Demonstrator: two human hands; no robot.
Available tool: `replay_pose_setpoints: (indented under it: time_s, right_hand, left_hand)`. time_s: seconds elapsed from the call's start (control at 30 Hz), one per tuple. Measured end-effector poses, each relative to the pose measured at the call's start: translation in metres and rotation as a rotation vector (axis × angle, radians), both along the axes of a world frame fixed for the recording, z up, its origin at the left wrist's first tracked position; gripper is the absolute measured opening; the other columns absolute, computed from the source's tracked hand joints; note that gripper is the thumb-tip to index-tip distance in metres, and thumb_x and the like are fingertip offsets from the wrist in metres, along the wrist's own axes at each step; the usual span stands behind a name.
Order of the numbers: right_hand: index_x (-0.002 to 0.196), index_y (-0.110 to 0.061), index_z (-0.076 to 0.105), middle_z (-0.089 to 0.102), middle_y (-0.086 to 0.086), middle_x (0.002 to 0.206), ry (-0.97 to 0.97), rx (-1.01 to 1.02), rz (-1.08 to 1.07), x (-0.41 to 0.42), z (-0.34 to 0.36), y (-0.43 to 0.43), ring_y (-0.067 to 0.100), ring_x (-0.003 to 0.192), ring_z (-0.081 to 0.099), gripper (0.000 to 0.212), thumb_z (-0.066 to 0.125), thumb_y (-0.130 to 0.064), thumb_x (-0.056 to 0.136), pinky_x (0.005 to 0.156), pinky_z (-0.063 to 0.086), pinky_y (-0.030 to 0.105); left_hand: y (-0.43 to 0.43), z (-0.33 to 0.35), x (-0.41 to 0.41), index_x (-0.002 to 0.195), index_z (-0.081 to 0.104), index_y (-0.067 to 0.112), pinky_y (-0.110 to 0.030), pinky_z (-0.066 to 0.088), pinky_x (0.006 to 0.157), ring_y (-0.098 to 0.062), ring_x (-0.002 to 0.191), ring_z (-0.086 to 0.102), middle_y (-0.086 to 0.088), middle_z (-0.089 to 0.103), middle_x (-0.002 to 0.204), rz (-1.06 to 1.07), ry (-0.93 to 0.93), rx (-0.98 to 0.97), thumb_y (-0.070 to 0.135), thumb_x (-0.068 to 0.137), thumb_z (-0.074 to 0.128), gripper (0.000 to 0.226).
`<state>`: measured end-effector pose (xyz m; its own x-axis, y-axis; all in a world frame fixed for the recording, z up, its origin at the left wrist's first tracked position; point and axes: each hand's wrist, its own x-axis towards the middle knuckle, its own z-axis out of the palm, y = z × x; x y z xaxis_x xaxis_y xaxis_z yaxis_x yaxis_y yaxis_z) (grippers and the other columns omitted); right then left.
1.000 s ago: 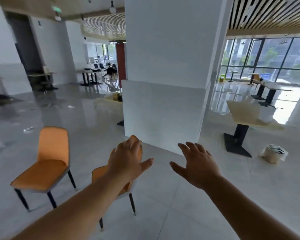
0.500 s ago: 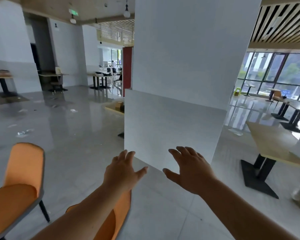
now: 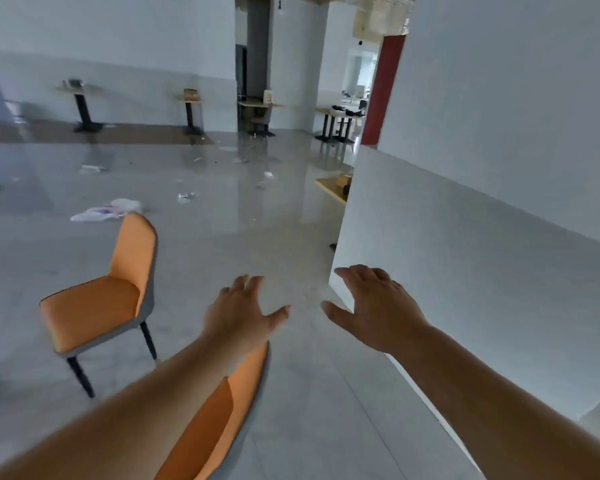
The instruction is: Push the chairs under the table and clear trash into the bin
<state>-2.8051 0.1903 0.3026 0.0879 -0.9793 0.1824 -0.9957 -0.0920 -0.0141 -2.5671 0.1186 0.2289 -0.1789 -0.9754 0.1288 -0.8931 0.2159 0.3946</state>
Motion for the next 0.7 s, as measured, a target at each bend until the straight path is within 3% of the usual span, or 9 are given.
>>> replay_pose_setpoints:
  time_s: [0.13,0.37,0.7]
  right_hand:
    - [0.151,-0.026,0.038,0.048,0.002,0.151,0.034,0.068,0.221,-0.003,-0.031,-0.096,0.027,0.136,0.043,0.08,0.032,-0.078,0.09,0.106,0.043,0.047]
    - [0.155,-0.026,0.033,0.041,0.001,0.157,0.097,0.208,0.523,0.029,-0.116,-0.224,0.025,0.141,0.036,0.078,0.033,-0.074,0.093,0.111,0.038,0.045]
    - [0.157,-0.024,0.033,0.04,0.003,0.158,0.14,0.452,0.826,0.063,-0.229,-0.316,0.027,0.141,0.036,0.078,0.037,-0.071,0.095,0.11,0.039,0.044]
  left_hand:
    - [-0.035,-0.035,-0.001,0.155,0.033,0.028,-0.047,0.047,0.104,-0.032,0.138,0.043,-0.001,0.037,0.16,0.173,0.011,0.093,0.086,0.085,0.045,0.092]
    - [-0.095,-0.129,0.012,0.155,0.032,0.031,-0.045,0.049,0.094,-0.026,0.14,0.042,0.005,0.038,0.16,0.476,0.116,0.23,0.089,0.081,0.04,0.094]
    - [-0.095,-0.218,0.022,0.158,0.029,0.031,-0.046,0.048,0.106,-0.028,0.144,0.04,0.002,0.032,0.166,0.843,0.144,0.389,0.092,0.079,0.044,0.101]
